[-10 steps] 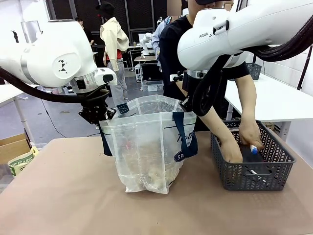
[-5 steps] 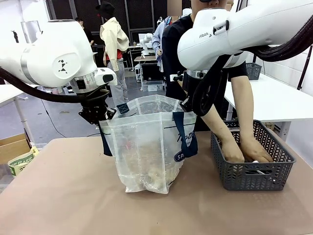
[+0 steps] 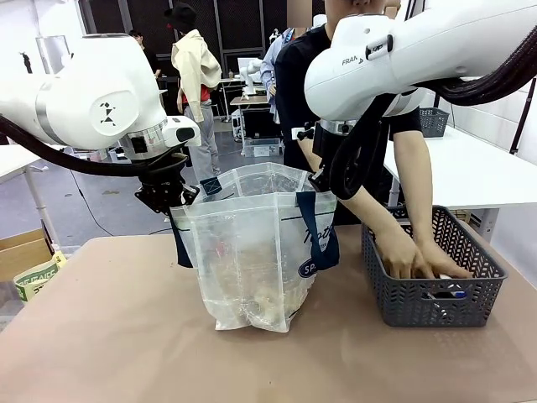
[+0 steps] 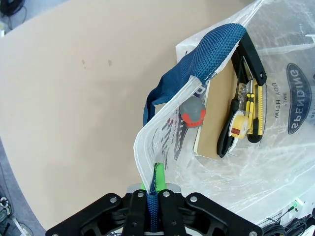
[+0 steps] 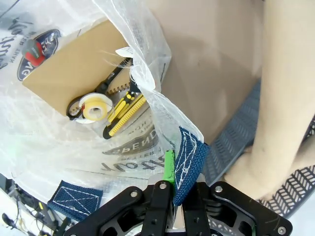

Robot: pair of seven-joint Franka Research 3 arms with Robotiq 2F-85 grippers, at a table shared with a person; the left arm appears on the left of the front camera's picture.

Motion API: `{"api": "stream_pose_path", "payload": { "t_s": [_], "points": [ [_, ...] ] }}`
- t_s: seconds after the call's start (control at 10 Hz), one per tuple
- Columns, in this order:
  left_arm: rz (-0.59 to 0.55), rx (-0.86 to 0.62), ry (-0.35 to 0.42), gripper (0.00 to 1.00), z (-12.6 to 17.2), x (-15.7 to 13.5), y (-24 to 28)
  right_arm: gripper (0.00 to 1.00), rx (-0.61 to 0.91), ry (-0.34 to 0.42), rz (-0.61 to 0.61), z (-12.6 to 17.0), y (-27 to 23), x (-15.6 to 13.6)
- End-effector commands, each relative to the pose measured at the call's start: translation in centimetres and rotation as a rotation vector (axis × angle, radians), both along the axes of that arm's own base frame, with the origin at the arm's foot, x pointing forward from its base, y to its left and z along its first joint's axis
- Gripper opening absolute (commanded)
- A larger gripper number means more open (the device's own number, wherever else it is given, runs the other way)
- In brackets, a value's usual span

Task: Transfer purchased items from the store into the shopping bag.
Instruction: Move the Reusable shopping bag to the right side of the table.

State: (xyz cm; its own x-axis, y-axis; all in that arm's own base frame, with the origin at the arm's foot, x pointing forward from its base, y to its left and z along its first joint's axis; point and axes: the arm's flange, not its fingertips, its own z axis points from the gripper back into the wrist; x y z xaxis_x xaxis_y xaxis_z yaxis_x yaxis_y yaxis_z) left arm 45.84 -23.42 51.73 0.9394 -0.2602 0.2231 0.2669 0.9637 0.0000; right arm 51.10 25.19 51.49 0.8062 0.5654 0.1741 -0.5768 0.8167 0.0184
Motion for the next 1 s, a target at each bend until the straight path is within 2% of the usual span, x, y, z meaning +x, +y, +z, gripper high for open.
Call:
{"api": "stream_pose_path", "payload": {
  "t_s": [0.0,0.9],
  "points": [
    [0.003,0.003,-0.001,0.00,0.00,-0.01,0.22,0.00,-0.003,0.000,-0.004,-0.14,-0.28,-0.03],
    [0.003,0.003,-0.001,0.00,0.00,-0.01,0.22,0.00,-0.003,0.000,-0.004,-0.14,-0.28,-0.03]
  ]
}}
